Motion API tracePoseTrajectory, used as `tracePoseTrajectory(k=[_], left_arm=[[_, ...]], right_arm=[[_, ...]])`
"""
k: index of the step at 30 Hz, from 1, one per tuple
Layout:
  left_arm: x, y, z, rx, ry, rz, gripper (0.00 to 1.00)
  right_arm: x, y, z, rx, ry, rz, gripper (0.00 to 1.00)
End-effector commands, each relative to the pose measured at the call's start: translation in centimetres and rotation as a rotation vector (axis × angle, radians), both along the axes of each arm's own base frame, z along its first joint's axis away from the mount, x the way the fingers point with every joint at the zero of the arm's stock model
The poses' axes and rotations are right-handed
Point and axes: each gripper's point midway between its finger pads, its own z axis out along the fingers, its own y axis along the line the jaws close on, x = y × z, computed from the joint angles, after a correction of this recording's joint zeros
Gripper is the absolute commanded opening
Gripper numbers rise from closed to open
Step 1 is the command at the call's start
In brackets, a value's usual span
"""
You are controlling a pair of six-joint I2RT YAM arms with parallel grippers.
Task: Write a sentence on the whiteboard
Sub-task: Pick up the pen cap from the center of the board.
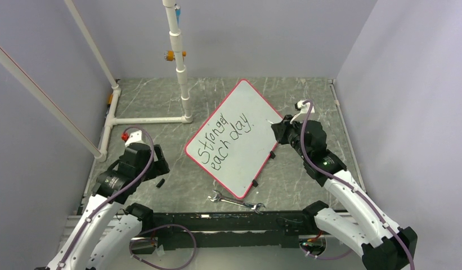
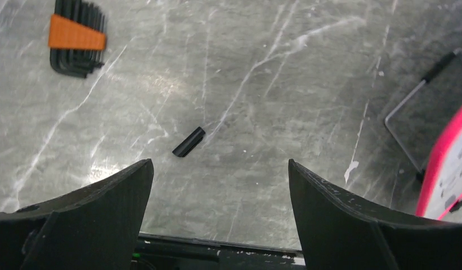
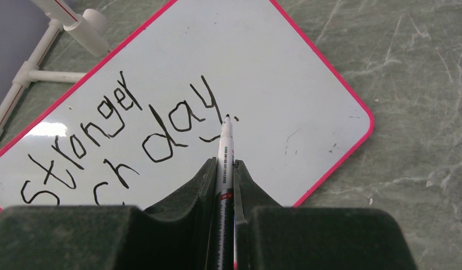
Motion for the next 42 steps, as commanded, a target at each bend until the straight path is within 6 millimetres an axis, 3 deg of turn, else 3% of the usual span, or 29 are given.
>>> tracePoseTrajectory(k=[1, 8, 13, 25, 34, 42], left_arm=[[0.2, 1.2, -0.9, -0.048, 0.013, 0.205, 0.91], [1.3, 1.0, -6.0, -0.049, 0.045, 0.257, 0.88], [1.9, 1.2, -8.2, 0.004, 0.065, 0.241, 0.87], [2.5, -1.6, -12.1, -0.055, 0.201, 0.18, 0.83], [2.2, -3.3, -13.8, -0.132, 0.246, 0.148, 0.75], [1.4, -5.5, -13.6, -0.23, 0.258, 0.098, 0.68]], right_arm=[[-0.5, 0.0, 3.0, 0.047, -0.058, 0.007, 0.0], [-1.0, -0.4, 2.7, 0.044, -0.053, 0.0, 0.0], [-1.2, -0.6, 2.6, 0.033, -0.052, -0.002, 0.0], [-1.3, -0.8, 2.1, 0.02, -0.047, -0.006, 0.0], [-1.4, -1.1, 2.0, 0.01, -0.047, -0.013, 0.0], [-1.6, -1.3, 2.1, 0.008, -0.049, -0.018, 0.0]])
